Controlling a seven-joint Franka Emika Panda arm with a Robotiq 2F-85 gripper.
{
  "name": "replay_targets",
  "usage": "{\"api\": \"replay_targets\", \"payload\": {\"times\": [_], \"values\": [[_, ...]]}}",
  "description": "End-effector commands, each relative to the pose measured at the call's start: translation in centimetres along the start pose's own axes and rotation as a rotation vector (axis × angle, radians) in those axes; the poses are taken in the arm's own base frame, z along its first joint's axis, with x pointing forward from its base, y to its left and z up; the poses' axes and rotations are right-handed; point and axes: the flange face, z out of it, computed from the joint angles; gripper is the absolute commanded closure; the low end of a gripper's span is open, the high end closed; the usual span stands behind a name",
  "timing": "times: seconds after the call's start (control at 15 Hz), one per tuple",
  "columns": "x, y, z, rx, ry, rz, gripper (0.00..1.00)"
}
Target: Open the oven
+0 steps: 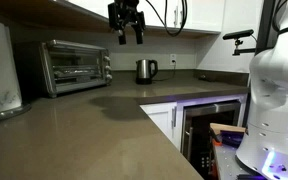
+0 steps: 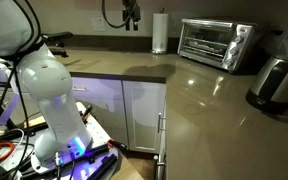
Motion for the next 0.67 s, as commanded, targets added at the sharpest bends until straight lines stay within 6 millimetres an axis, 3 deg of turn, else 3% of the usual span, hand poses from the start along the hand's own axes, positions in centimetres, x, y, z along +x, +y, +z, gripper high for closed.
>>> {"api": "replay_targets", "payload": {"times": [0.0,0.33,0.6], "values": [[0.0,0.0,0.0,-0.001,-0.001,0.000,0.00],[2.5,3.7,0.3,-0.025,0.051,0.029,0.00],[4.0,8.2,0.5,-0.080,0.078,0.083,0.00]]}}
